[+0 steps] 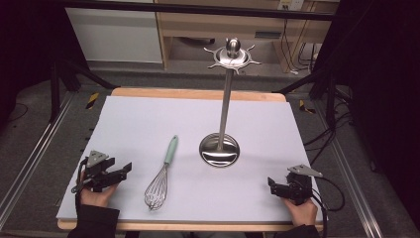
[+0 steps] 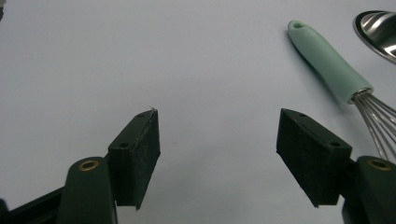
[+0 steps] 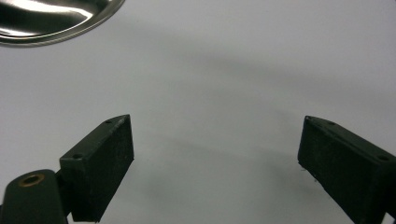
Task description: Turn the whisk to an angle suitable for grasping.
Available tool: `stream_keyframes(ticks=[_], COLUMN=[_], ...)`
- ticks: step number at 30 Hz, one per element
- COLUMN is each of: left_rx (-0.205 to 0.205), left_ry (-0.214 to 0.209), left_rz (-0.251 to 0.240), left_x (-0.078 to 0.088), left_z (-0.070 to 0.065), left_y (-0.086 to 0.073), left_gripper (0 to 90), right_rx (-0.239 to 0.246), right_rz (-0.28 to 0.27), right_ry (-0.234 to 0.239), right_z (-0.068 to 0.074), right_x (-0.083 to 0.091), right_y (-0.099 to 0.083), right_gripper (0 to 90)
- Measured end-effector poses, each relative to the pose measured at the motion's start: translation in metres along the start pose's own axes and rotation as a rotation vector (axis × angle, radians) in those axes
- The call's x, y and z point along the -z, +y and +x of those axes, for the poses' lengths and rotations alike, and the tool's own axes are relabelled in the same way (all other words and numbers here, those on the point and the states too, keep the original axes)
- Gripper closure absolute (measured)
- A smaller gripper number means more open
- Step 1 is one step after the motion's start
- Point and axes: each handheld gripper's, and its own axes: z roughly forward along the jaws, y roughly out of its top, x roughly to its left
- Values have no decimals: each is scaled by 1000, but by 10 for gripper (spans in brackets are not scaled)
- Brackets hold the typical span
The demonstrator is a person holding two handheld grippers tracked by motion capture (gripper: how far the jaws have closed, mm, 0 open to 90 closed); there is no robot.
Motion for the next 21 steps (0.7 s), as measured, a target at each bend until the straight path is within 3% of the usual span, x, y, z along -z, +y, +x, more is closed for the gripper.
stream_keyframes(ticks=[21], left_rx=[-30], left_ry=[-70], left_rz=[9], left_x=[5], left_z=[-23], left_y=[16], left_gripper=[292], right_rx=[18], right_rz=[15], right_ry=[-25], right_z=[3], right_x=[0], right_y=[-1], right_gripper=[107])
